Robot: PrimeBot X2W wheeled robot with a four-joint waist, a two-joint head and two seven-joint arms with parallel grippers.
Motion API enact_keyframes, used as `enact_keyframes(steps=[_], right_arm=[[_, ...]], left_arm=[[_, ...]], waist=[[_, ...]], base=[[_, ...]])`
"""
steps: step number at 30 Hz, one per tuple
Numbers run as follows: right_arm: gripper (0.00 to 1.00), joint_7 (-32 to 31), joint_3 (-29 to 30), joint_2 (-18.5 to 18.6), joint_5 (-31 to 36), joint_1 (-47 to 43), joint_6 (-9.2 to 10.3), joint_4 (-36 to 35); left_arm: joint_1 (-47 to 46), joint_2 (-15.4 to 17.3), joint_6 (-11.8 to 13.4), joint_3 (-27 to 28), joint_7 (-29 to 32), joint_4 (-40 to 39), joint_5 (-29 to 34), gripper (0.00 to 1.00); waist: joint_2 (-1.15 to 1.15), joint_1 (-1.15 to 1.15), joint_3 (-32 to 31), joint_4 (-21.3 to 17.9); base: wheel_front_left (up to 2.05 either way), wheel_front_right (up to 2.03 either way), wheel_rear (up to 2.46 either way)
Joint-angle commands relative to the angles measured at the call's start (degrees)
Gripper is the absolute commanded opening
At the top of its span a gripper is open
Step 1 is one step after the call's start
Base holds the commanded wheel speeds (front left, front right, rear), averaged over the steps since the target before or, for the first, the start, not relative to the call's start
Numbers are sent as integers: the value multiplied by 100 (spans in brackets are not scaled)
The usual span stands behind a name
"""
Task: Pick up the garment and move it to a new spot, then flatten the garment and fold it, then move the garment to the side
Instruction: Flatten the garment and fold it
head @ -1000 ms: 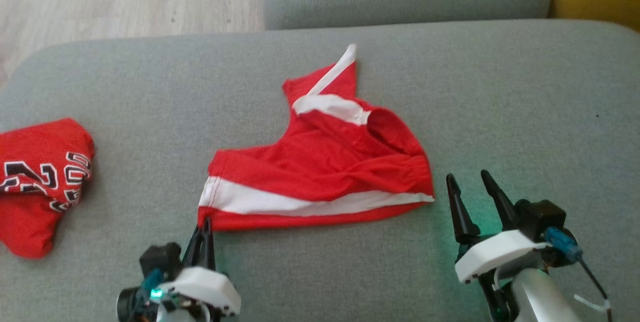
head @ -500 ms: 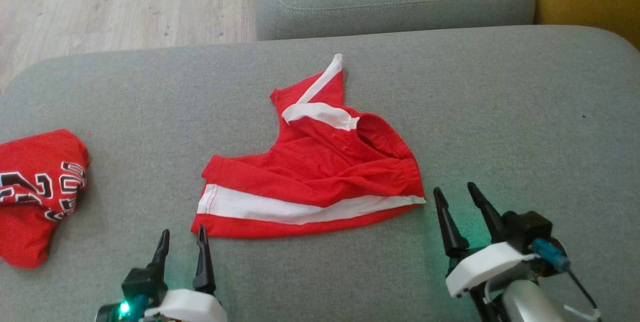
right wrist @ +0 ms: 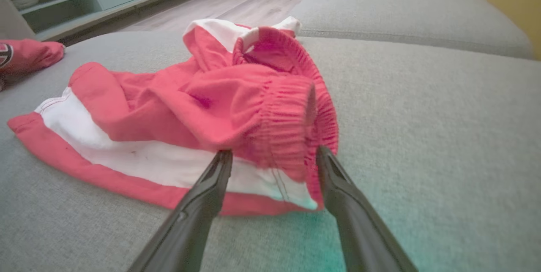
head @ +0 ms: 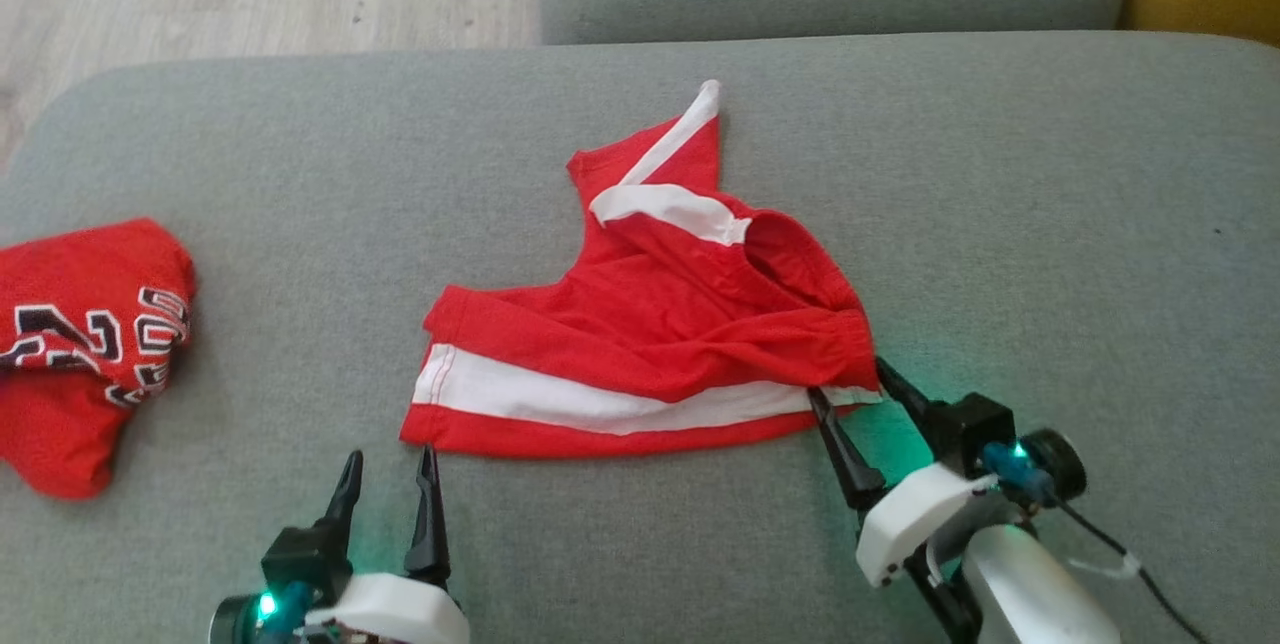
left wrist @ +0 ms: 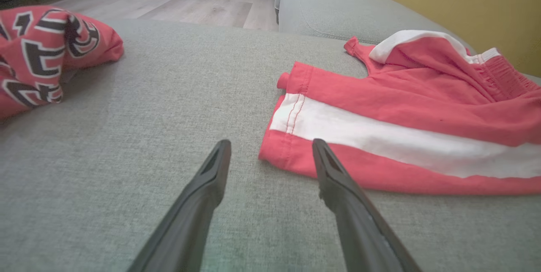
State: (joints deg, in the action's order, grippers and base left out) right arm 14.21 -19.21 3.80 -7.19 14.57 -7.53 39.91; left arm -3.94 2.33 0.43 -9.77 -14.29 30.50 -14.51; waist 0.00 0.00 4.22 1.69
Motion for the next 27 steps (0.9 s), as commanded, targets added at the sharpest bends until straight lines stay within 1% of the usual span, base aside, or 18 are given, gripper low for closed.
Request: enact_keyframes(steps=[1,7,11,13,15,16,19,25,26,27], right_arm=[[100,79,-169,62,64,178,4,-87],[100,79,-445,228,83,325,4,267],[100,79,-589,326,-21,357,4,264],[69,79,-651,356,-65,366,4,222],[25,79,-730,400,-116,366,4,146],[0,79,-766,432,-151,361,4,100],[0,79,-887,558,-261,337,4,-29],[0,79,-1111,751,-502,378,4,-280],[0,79,-1143,763,-542,386,4,-321],[0,79,-1143,763,-542,386,4,-321]], left_arm=[[-249,55,0,121,-71,-130,-30,100],[-259,55,16,90,-71,-121,-58,100],[-256,55,33,59,-71,-141,-108,100],[-266,55,43,44,-71,-147,-130,100],[-288,55,33,27,-71,-150,-145,100],[-309,55,23,19,-71,-144,-146,100],[-418,55,-16,5,-71,-124,-127,100],[-896,55,-378,38,-71,256,-86,100],[-994,55,-430,38,-71,382,-96,100],[-994,55,-430,38,-71,382,-96,100]], waist=[[0,0,17,26],[0,0,43,69],[0,0,69,36],[0,0,82,15],[0,0,96,-4],[0,0,104,-14],[0,0,140,-47],[0,0,237,-117],[0,0,252,-130],[0,0,252,-130]], base=[[0,0,0],[0,0,0],[0,0,0],[0,0,0],[0,0,0],[0,0,0],[0,0,0],[0,0,0],[0,0,0],[0,0,0]])
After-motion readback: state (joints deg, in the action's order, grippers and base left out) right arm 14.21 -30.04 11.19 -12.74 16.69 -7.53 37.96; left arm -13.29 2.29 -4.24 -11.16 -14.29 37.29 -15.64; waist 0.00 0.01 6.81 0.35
